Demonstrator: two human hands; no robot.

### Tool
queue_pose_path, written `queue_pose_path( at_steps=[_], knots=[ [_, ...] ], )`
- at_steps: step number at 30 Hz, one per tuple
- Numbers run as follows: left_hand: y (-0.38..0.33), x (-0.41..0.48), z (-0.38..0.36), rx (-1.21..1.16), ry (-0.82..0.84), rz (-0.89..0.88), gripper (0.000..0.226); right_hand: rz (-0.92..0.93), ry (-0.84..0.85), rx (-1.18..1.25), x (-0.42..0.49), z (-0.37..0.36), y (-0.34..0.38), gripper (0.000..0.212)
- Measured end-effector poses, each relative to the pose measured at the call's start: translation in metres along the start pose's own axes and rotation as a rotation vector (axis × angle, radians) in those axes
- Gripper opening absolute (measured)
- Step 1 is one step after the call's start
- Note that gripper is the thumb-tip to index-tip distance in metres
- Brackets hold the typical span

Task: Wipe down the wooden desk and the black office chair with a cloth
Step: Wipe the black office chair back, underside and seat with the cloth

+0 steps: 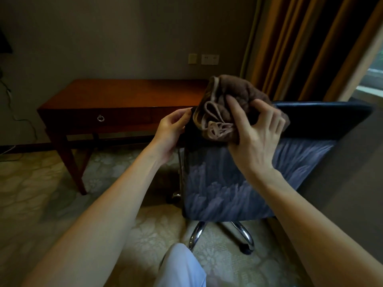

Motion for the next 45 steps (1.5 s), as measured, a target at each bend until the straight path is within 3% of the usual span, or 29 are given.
queue_pose_path(
  at_steps=[7,13,19,24,29,34,41,45],
  knots=[
    [0.006,0.005,0.002,-0.136,-0.063,0.058,0.021,-0.049,0.126,0.041,-0.058,-0.073,0.029,0.06],
    [0.008,0.014,0.011,-0.088,-0.038,0.031,0.032,0.357,0.374,-0.098,-0.121,-0.128,0.052,0.056],
    [0.008,0.014,0.018,-0.015,-0.058,-0.042,0.047,0.519,0.519,-0.139,-0.131,-0.131,0.062,0.044],
    [0.01,0.008,0.022,0.133,-0.099,-0.115,0.04,0.369,0.375,-0.018,-0.094,-0.078,0.045,0.048],
    [0.026,-0.004,0.026,0.11,-0.083,-0.025,0.021,0.226,0.132,-0.017,-0.031,-0.016,0.008,0.053],
    [0.026,-0.001,0.011,0.115,-0.064,-0.039,0.031,-0.029,-0.103,-0.065,0.017,0.008,-0.022,0.058],
    [0.029,0.006,0.018,0.205,-0.113,-0.048,0.031,0.038,0.006,-0.021,-0.027,-0.058,-0.017,0.057],
    [0.033,0.01,0.033,0.251,-0.151,-0.048,0.041,0.277,0.347,-0.079,-0.104,-0.119,-0.014,0.064]
  ],
)
Point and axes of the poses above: each hand's wrist, its own x-axis towards the middle knuckle, its own z-axis out of the back of the hand, y = z × x, the point moved 6 cm from there along x, towards the middle knuckle, and after that the axes turned 11 degrees about -z, right-handed, at the moved point
